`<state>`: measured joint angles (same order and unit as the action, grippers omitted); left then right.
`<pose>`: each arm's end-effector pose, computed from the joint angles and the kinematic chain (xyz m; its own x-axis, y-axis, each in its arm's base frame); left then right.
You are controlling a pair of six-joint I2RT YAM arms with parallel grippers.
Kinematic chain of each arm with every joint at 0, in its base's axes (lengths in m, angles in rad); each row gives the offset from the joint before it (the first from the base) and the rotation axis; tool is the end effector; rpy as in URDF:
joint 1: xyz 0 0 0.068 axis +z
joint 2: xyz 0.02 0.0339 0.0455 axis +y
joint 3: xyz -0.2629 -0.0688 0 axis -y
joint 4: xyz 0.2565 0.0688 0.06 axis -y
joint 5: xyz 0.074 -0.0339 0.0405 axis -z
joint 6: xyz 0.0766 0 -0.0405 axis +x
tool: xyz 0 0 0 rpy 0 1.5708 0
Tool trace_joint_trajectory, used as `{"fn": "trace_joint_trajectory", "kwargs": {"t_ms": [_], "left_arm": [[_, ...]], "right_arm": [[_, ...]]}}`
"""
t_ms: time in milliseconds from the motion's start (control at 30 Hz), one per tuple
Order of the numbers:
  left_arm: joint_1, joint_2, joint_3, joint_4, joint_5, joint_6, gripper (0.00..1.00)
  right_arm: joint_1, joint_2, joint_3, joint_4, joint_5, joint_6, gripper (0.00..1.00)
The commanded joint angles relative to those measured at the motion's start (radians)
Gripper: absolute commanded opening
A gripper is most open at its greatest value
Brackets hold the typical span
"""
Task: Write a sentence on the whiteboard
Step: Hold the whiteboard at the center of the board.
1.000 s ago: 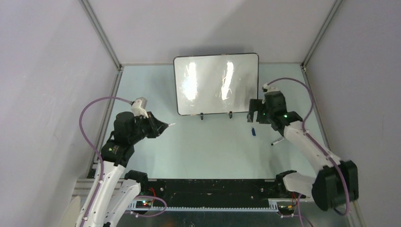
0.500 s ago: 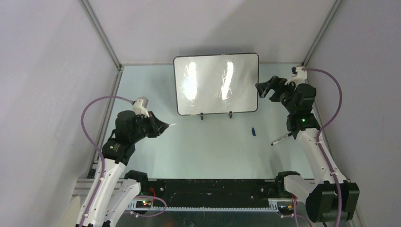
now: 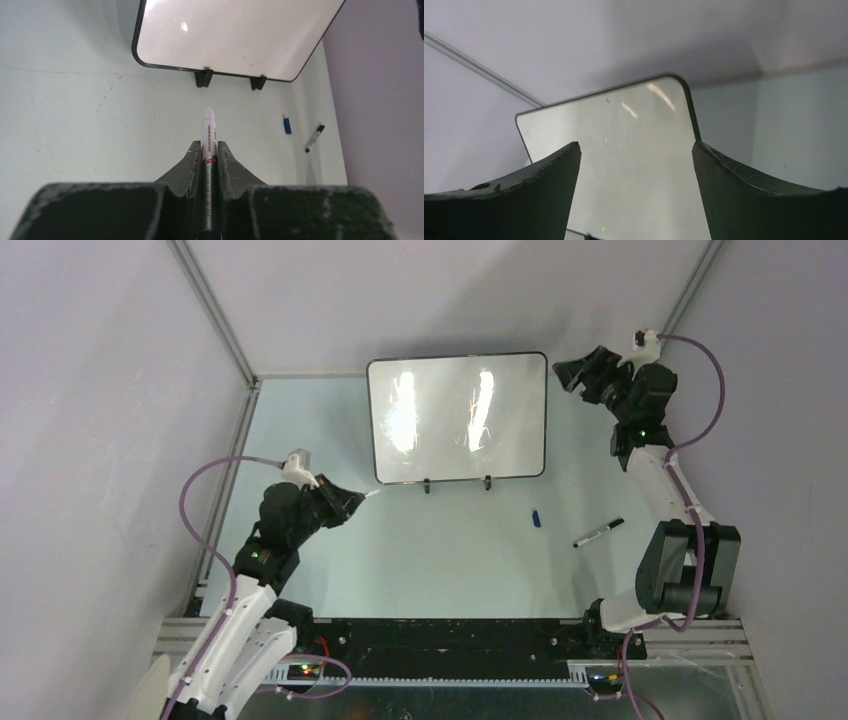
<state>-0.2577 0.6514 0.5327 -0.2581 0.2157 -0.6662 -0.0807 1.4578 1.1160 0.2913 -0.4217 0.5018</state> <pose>0.2000 -0.0697 0.2473 -0.5525 -0.4787 -0.6824 0.1271 0.7607 -0.6366 0.3971 -0.0007 0.3380 -0.2047 0.4569 -0.8657 -0.2685 0.8242 0.4985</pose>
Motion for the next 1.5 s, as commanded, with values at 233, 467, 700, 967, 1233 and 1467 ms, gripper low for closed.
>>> {"fn": "trace_joint_trajectory", "kwargs": {"t_ms": [233, 467, 700, 967, 1233, 1467], "left_arm": [[-0.055, 0.129, 0.122, 0.295, -0.435, 0.105, 0.00], [-0.054, 0.197, 0.147, 0.435, -0.437, 0.211, 0.00], [-0.055, 0.250, 0.005, 0.666, -0.347, 0.207, 0.00], [-0.057, 0.277, -0.036, 0.745, -0.325, 0.174, 0.00], [-0.063, 0.329, -0.016, 0.746, -0.295, 0.171, 0.00], [-0.067, 0.362, -0.012, 0.762, -0.304, 0.178, 0.00]], "right_arm": [[-0.104, 0.230, 0.369, 0.068, -0.202, 0.116, 0.84], [-0.095, 0.212, 0.260, 0.112, -0.222, 0.069, 0.86], [-0.132, 0.248, 0.214, 0.164, -0.355, 0.027, 0.88], [-0.146, 0.303, 0.185, 0.237, -0.399, 0.055, 0.88], [-0.134, 0.398, 0.169, 0.398, -0.471, 0.128, 0.85], [-0.154, 0.490, 0.180, 0.542, -0.540, 0.177, 0.85]]}}
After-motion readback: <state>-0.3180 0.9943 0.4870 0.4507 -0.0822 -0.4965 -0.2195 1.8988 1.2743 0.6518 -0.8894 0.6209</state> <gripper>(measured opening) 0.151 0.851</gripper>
